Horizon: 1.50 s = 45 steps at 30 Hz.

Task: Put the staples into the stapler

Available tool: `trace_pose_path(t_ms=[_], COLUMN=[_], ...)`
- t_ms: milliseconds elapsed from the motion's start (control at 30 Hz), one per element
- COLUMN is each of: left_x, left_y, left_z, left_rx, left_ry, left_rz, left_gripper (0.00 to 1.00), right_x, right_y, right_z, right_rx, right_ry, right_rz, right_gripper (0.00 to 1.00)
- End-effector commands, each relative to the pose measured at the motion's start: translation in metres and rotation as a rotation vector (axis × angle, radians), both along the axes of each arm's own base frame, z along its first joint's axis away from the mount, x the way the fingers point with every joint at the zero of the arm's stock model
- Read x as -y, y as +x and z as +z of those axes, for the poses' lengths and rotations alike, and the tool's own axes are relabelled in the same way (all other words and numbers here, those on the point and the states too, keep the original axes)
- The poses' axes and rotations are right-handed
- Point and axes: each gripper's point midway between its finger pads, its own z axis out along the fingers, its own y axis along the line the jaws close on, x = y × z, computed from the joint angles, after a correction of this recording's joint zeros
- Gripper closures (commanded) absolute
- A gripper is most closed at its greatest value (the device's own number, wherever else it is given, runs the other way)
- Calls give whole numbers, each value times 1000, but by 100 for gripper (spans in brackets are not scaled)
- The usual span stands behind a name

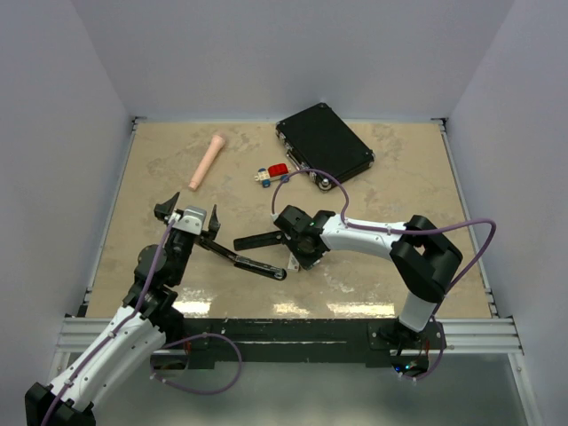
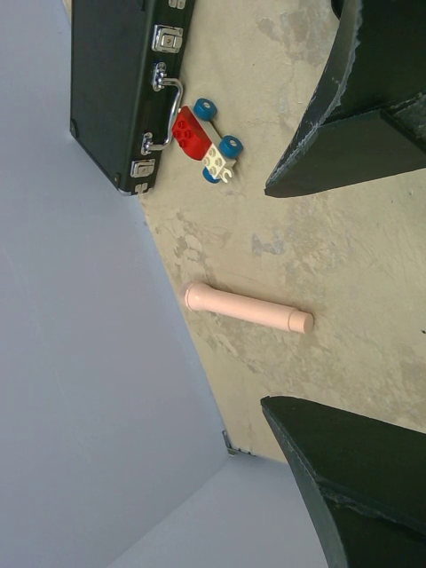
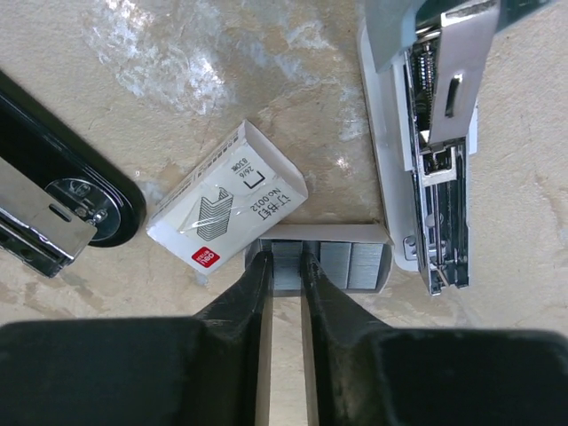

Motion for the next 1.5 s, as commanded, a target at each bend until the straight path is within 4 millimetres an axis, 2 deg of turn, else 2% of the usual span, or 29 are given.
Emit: trace_pose_path(t_ms=[0,33,100,333,533,700,867,1033,1067,1200,1467], left_x=[2,1,2,2,3,0,-10,-19,-22,-41,-40], left_y=[-1,-1,-1,-2,-3,-9,-6,-5,-3,0,0], left_z=[9,10,11,12,15,30,24,32,29,31,32], left_rx=[41,43,45,47,54,88,67,75,66,77,88], left_ry=[-10,-10,-13,-15,-29,-56,-44,-46,-42,-57,-60], left_rz=[-11,-11,-11,-13,-22,-27,34,63,77,143,129], left_gripper=[2,2,2,2,2,2,2,2,2,2,2], right_x=[-7,-8,-9,-17,-25,-50,-74,-98,-102,-120,-142], right_y=[11,11,10,10,15,18,20,17,13,10,5], right_z=[14,17,20,41,69,93,104,102,94,90,78], right_rx=[52,55,54,75,132,186,225,236,217,245,257], right_ry=[14,18,29,92,165,299,377,443,432,427,428], right_rz=[-1,0,7,33,72,193,318,402,413,488,542], right_gripper=[89,93,94,95,95,96,96,96,96,96,96])
